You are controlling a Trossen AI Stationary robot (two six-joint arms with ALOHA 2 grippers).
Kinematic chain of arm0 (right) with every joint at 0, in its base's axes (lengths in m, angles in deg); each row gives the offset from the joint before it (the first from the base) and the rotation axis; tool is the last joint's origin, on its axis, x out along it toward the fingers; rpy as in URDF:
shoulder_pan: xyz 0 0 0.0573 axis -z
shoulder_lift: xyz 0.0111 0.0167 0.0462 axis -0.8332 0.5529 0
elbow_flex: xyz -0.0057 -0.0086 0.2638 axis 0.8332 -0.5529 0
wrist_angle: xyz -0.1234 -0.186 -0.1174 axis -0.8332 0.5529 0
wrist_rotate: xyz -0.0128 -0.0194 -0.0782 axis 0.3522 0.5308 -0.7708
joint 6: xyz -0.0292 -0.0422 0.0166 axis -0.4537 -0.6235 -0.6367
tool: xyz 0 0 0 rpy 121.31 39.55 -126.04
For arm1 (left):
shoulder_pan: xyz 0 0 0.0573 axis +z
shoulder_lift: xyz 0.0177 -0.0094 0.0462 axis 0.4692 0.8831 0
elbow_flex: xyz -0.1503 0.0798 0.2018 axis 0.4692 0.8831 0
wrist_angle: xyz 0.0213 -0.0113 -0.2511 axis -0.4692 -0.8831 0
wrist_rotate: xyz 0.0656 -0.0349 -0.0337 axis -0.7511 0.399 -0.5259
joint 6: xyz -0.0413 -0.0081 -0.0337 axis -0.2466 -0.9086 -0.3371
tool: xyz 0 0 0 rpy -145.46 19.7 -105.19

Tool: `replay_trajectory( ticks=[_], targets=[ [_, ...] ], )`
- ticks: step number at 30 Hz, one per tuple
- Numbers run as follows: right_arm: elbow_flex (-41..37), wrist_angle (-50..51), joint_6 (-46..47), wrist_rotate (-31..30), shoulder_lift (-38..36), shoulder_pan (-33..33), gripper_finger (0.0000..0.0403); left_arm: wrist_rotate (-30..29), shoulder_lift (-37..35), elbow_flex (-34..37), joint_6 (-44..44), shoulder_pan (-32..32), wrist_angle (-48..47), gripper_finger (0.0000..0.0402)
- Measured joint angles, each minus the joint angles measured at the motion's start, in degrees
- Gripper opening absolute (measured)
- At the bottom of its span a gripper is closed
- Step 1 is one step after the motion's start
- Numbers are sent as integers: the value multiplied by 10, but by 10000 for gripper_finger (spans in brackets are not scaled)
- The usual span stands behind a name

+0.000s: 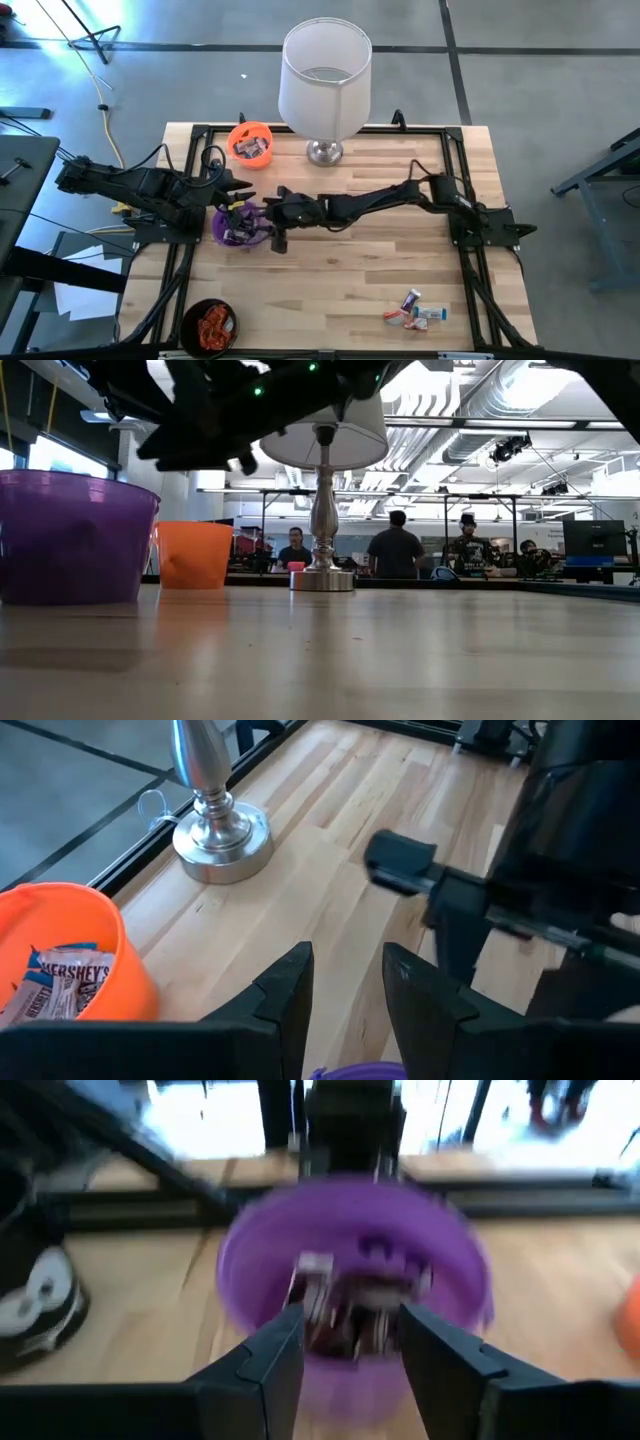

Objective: Sort candy
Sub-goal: Put the brown chocolate into the purple bucket

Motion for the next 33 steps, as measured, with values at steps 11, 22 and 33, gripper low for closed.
replay_trajectory(
  ticks=[11, 22, 33],
  targets=[
    [0, 350, 110, -1, -35, -29, 142, 0, 0, 0, -11, 0, 0, 110],
    [0, 687, 278, -67, -69, -102, 142, 1, 0, 0, -25, 0, 10, 110],
    [-1, 811, 508, -120, -70, -208, 142, -7, 0, 0, -46, 0, 23, 110]
  ],
)
